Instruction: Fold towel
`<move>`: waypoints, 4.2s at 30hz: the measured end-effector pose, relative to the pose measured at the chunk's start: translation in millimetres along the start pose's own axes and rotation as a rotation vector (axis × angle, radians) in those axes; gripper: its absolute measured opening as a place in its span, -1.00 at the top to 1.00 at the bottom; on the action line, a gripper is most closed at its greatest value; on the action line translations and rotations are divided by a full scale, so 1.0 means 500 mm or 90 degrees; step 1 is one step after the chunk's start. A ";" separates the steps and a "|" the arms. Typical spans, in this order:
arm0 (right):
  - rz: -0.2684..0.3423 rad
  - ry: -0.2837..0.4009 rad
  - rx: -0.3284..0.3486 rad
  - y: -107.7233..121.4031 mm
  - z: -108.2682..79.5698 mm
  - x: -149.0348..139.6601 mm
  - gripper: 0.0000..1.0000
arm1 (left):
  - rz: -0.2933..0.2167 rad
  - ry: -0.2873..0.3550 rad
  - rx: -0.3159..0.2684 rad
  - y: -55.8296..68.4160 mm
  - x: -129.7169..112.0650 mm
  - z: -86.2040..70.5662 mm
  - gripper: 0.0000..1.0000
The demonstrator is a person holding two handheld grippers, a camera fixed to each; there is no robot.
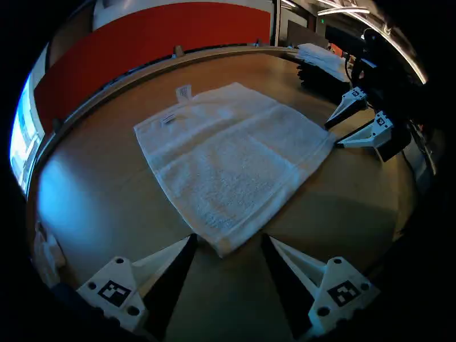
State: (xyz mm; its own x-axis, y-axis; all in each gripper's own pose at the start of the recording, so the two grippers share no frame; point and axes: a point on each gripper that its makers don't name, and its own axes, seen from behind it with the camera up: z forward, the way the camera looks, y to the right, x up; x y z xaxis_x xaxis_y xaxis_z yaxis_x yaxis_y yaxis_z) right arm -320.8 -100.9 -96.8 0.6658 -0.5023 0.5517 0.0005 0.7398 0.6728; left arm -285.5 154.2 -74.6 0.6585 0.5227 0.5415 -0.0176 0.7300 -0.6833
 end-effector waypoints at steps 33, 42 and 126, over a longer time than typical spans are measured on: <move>0.008 -0.009 0.011 -0.004 0.004 0.008 0.51 | -0.012 -0.030 0.005 -0.007 0.002 -0.005 -0.06; 0.012 -0.012 0.016 -0.010 0.003 0.011 0.62 | -0.015 -0.032 0.011 -0.008 0.005 -0.001 0.42; 0.009 0.046 0.031 -0.047 -0.201 0.153 0.75 | -0.142 0.002 -0.013 0.043 0.129 -0.224 0.76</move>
State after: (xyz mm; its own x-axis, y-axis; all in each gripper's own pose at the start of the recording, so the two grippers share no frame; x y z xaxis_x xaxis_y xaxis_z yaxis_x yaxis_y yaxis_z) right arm -194.7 -111.8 -120.0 0.7181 -0.4563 0.5255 -0.0444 0.7235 0.6889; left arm -159.3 154.3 -109.3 0.6466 0.3479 0.6789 0.1438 0.8184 -0.5563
